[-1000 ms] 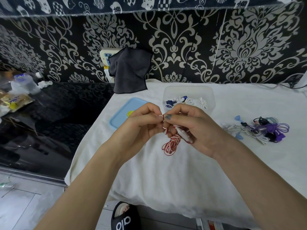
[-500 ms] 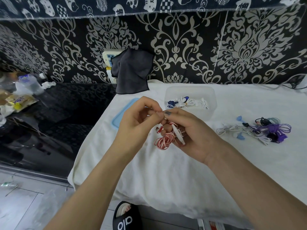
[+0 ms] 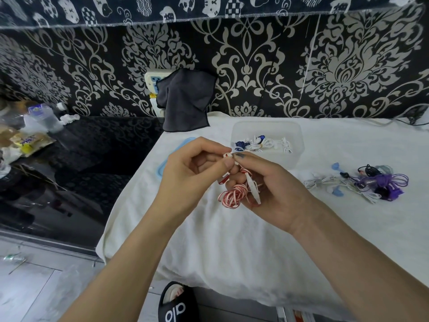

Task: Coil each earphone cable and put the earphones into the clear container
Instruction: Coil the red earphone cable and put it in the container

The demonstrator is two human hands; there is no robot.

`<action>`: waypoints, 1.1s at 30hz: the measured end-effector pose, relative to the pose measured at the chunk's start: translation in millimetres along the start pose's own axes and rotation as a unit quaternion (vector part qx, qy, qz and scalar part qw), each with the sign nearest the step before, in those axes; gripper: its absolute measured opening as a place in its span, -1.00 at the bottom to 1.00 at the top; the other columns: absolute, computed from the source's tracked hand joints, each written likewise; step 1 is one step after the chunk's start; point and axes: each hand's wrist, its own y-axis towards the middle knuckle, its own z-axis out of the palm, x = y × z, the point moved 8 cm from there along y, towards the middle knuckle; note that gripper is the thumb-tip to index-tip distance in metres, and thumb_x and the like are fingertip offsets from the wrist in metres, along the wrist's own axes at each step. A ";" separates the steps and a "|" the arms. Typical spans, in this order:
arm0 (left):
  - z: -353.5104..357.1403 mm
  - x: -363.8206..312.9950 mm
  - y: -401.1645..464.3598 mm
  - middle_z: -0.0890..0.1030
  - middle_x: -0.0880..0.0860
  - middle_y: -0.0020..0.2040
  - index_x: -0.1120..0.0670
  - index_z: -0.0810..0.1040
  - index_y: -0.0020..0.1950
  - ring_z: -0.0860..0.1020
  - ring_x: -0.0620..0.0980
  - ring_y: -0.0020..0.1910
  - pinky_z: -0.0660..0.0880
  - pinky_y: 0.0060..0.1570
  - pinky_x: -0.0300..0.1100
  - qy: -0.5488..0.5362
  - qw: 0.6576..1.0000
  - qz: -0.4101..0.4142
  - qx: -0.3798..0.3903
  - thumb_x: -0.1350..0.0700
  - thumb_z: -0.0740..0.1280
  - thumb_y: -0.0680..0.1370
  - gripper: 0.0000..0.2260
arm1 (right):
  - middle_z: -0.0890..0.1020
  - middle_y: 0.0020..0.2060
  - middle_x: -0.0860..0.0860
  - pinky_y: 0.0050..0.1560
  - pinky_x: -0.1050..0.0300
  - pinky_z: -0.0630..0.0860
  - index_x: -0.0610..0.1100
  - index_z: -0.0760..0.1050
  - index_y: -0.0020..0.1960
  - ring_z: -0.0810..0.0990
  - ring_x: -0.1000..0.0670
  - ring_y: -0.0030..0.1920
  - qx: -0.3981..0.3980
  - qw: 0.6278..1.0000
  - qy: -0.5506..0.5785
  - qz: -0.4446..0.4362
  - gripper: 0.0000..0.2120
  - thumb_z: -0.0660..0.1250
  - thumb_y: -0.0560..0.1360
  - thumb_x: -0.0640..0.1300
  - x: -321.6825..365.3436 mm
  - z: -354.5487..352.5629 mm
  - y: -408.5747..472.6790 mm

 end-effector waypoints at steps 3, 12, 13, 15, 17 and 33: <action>0.3 -0.6 -0.2 0.63 0.21 -0.14 0.34 0.55 -0.03 0.67 0.09 -0.19 0.57 -0.15 -0.06 0.003 1.000 0.012 0.004 0.43 0.40 0.52 -0.92 | 0.49 -0.37 -0.01 -0.31 0.23 0.53 -0.21 0.51 -0.03 0.43 0.11 -0.42 0.004 1.000 0.000 0.001 -0.95 0.28 0.58 -0.25 0.0 0.0 0.3; -0.4 -2.0 -3.6 0.65 0.20 -0.06 0.25 0.60 -0.01 0.65 0.23 -0.08 0.59 -0.03 0.03 0.047 0.999 0.018 -0.005 0.30 0.37 0.55 -0.95 | 0.52 -0.32 -0.04 -0.30 0.22 0.54 -0.21 0.54 -0.09 0.49 0.08 -0.40 0.005 0.999 -0.029 -0.023 -0.89 0.27 0.59 -0.27 2.4 -3.4 2.2; -0.2 -2.3 -3.5 0.66 0.19 -0.06 0.23 0.60 0.00 0.65 0.23 -0.08 0.60 -0.01 0.04 0.049 0.999 0.018 -0.007 0.31 0.37 0.56 -0.95 | 0.53 -0.32 -0.03 -0.28 0.21 0.54 -0.20 0.56 -0.10 0.48 0.08 -0.39 0.004 0.999 -0.033 -0.028 -0.87 0.27 0.59 -0.27 3.2 -4.0 2.9; -0.2 -2.9 -3.4 0.68 0.16 -0.08 0.23 0.62 0.00 0.67 0.17 -0.08 0.61 0.01 0.00 0.054 0.998 0.015 -0.014 0.34 0.35 0.59 -0.93 | 0.54 -0.30 -0.02 -0.23 0.20 0.55 -0.20 0.58 -0.08 0.48 0.08 -0.38 0.001 0.999 -0.042 -0.033 -0.88 0.28 0.59 -0.27 4.3 -5.9 4.2; -0.8 -2.1 -2.5 0.69 0.15 -0.10 0.25 0.63 -0.01 0.67 0.14 -0.08 0.62 0.02 -0.02 0.064 0.998 0.012 -0.024 0.35 0.33 0.60 -0.91 | 0.55 -0.29 -0.03 -0.19 0.18 0.55 -0.19 0.59 -0.04 0.49 0.07 -0.37 -0.007 0.998 -0.051 -0.038 -0.89 0.29 0.59 -0.26 5.4 -8.3 5.3; -6.9 5.7 -1.3 0.72 0.14 -0.05 0.24 0.62 0.04 0.71 -0.02 -0.06 0.57 -0.03 -0.28 0.087 0.995 -0.040 -0.030 0.33 0.44 0.54 -0.90 | 0.60 -0.25 -0.11 -0.19 0.10 0.55 -0.27 0.62 0.06 0.55 -0.05 -0.28 -0.083 0.965 -0.205 -0.144 -0.89 0.37 0.55 -0.29 29.4 -23.1 1.7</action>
